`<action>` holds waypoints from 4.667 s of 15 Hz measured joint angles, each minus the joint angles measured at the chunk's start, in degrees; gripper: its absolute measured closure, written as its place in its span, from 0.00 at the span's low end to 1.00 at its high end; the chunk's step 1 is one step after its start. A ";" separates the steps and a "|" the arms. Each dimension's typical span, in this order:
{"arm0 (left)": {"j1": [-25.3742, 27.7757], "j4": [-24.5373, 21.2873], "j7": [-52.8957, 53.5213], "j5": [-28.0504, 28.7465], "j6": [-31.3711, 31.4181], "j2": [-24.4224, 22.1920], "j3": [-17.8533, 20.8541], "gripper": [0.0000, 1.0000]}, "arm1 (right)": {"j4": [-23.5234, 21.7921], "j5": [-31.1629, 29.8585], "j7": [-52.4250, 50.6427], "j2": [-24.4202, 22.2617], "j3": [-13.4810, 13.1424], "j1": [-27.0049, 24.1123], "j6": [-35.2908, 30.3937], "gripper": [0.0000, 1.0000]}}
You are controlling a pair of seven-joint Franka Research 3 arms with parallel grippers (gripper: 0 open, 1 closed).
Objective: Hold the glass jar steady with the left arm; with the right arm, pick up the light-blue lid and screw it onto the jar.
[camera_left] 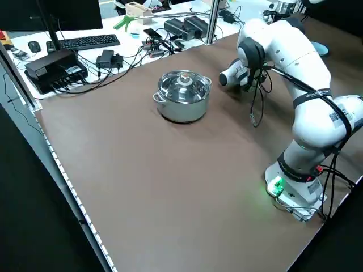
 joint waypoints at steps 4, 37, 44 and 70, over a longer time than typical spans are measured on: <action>-0.01 0.04 0.00 0.00 0.00 0.00 0.01 0.05 | 0.00 0.00 0.01 0.01 -0.05 -0.02 0.00 0.24; 0.09 0.32 -0.15 0.01 0.00 0.01 0.24 0.05 | 0.55 0.01 6.93 0.10 -0.14 0.10 -0.02 0.32; 0.09 0.39 -0.24 0.01 -0.02 0.00 0.24 0.05 | 0.55 0.37 18.74 0.11 -0.17 -0.15 -0.31 0.32; 0.08 0.62 -1.11 0.00 -0.04 0.01 0.16 0.05 | 0.79 4.06 68.76 0.10 -0.30 -1.76 -0.07 0.32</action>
